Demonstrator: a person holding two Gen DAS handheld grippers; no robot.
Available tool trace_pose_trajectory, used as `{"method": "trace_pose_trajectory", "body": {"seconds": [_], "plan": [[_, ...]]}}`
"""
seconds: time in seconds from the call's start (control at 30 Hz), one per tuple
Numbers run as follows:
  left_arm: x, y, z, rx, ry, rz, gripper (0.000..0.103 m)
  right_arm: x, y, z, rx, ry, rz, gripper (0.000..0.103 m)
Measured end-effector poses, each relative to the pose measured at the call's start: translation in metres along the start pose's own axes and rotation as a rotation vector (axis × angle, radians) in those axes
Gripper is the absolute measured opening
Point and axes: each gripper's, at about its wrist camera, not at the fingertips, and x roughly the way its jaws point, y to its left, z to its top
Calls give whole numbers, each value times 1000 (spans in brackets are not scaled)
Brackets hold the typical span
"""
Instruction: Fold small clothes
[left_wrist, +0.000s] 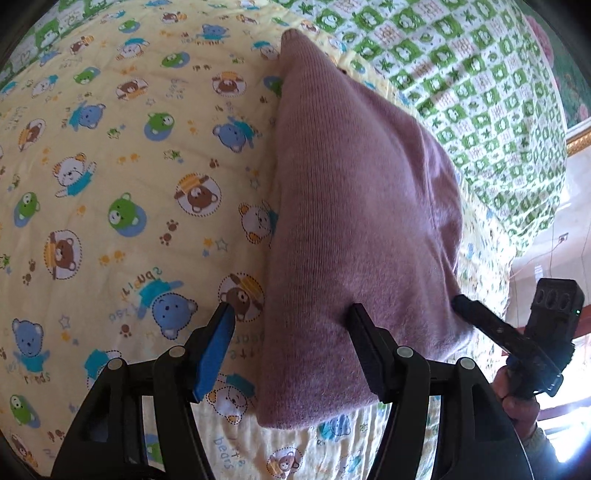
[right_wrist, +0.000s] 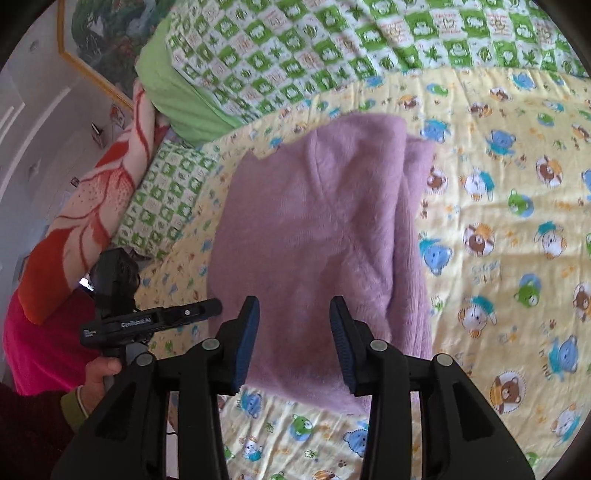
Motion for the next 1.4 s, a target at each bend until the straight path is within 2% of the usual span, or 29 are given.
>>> {"method": "trace_pose_trajectory", "body": {"seconds": [0.1,0.13,0.23,0.37,0.57,0.67,0.73,0.87,1.0,1.17,1.3,1.4], "plan": [[8,0,-3,16,24,0,67,12,-11,-10,17,45,-99,40],[12,1,-5,29,32,8,70,15,-19,-14,40,55,-128,37],[18,0,-6,40,25,17,70,20,-31,-22,73,65,-169,28],[11,-6,-9,33,5,45,69,24,-34,-20,84,64,-168,28],[-9,-18,-30,31,-41,104,69,-1,-9,-21,10,19,-157,31],[-17,-25,-43,30,-62,127,70,-15,-2,-29,-2,6,-152,36],[-22,-30,-53,25,-73,133,70,-25,0,-38,-9,-2,-150,44],[-36,-38,-78,51,-88,164,70,-37,4,-58,-18,-1,-149,49],[-49,-50,-99,115,-126,246,72,-44,4,-75,-12,0,-147,54],[-64,-65,-119,189,-183,363,76,-54,12,-87,-28,-16,-156,67],[-73,-78,-132,223,-217,407,80,-65,31,-90,-111,-63,-183,78],[-78,-84,-137,235,-222,400,81,-71,45,-91,-191,-90,-205,84]]}}
